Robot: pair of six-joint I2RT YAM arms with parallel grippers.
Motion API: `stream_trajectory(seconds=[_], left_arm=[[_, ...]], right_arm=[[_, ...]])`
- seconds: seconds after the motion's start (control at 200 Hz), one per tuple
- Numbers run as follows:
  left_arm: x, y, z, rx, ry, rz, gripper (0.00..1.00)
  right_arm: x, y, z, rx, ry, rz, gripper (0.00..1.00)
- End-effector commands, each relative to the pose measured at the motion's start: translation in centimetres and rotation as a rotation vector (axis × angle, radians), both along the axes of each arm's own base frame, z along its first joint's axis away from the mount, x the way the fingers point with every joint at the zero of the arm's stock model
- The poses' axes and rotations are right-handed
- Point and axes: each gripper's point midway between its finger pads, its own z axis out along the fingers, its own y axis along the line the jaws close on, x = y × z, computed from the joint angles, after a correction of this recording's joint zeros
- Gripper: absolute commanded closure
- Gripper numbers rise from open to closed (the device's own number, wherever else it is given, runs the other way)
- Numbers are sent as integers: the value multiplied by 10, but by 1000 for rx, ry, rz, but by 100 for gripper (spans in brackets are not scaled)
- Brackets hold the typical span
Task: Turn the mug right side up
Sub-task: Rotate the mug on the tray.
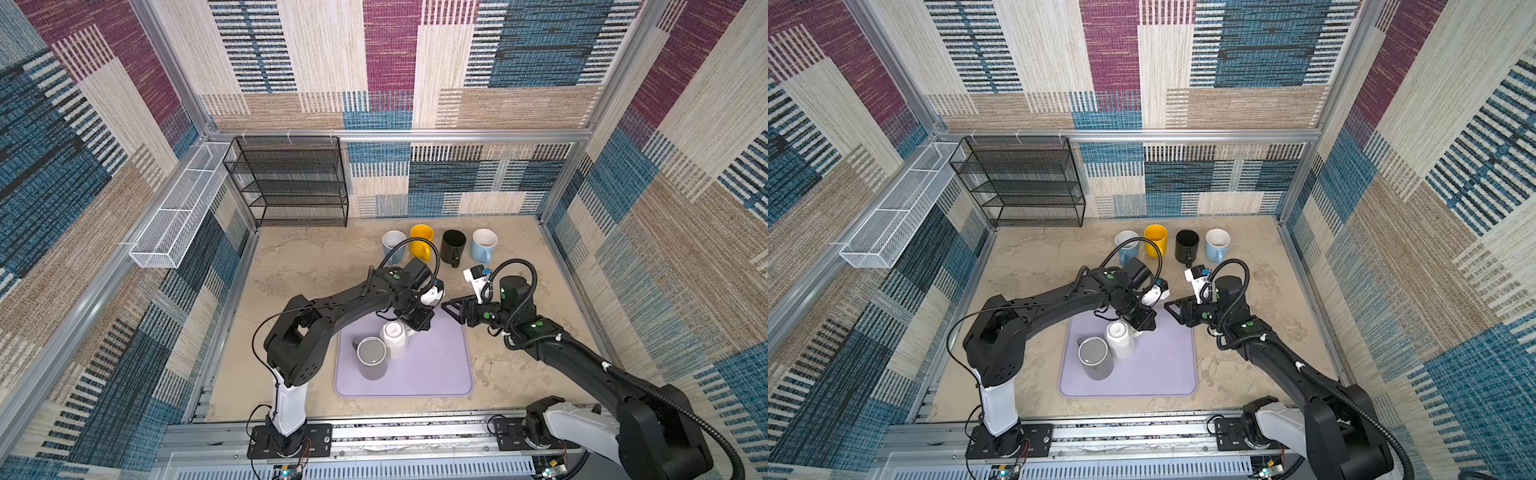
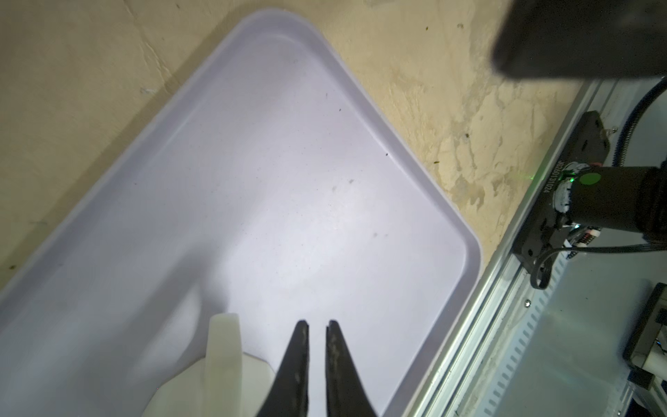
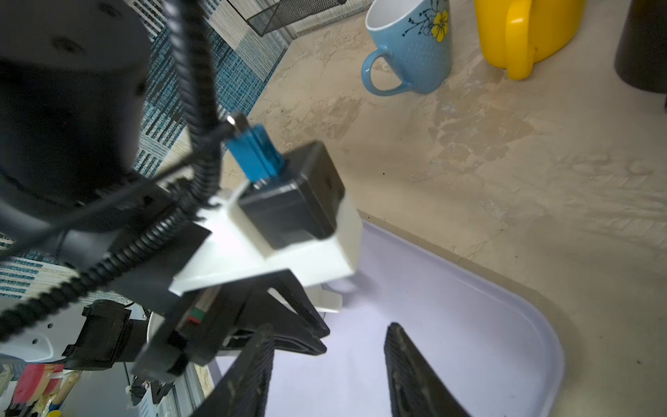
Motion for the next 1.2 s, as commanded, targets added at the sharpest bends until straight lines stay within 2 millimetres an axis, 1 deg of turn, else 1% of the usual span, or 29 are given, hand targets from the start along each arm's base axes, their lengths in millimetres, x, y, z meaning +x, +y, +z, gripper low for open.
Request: stream_trajectory(seconds=[0.0, 0.05, 0.145, 0.265, 0.386, 0.546, 0.756, 0.812, 0.907, 1.047, 1.197], left_arm=[[17, 2, 22, -19, -87, 33, 87], [25, 4, 33, -35, -114, 60, 87], [39, 10, 52, -65, -149, 118, 86], [52, 25, 68, -65, -186, 183, 86], [57, 43, 78, -61, -219, 227, 86], [60, 72, 81, -33, -238, 289, 86], [58, 107, 81, 6, -272, 372, 86], [57, 113, 84, -7, -284, 392, 86], [55, 120, 86, -16, -296, 408, 86], [56, 131, 86, 2, -302, 429, 86], [56, 142, 85, 44, -323, 434, 87]], right_arm=[[-3, -1, -2, -16, -20, 5, 47], [-6, 1, -4, -14, -20, 22, 46], [-12, 8, -5, -9, -25, 60, 41], [-19, 31, -8, -55, -40, 139, 37], [-23, 54, -14, -116, -62, 215, 32], [-28, 78, -20, -177, -101, 308, 18], [-26, 95, -25, -243, -122, 372, 12], [-27, 99, -24, -252, -129, 394, 7], [-31, 105, -24, -263, -139, 438, 5], [-39, 113, -26, -272, -151, 496, 1], [-40, 116, -33, -306, -153, 523, 0]])
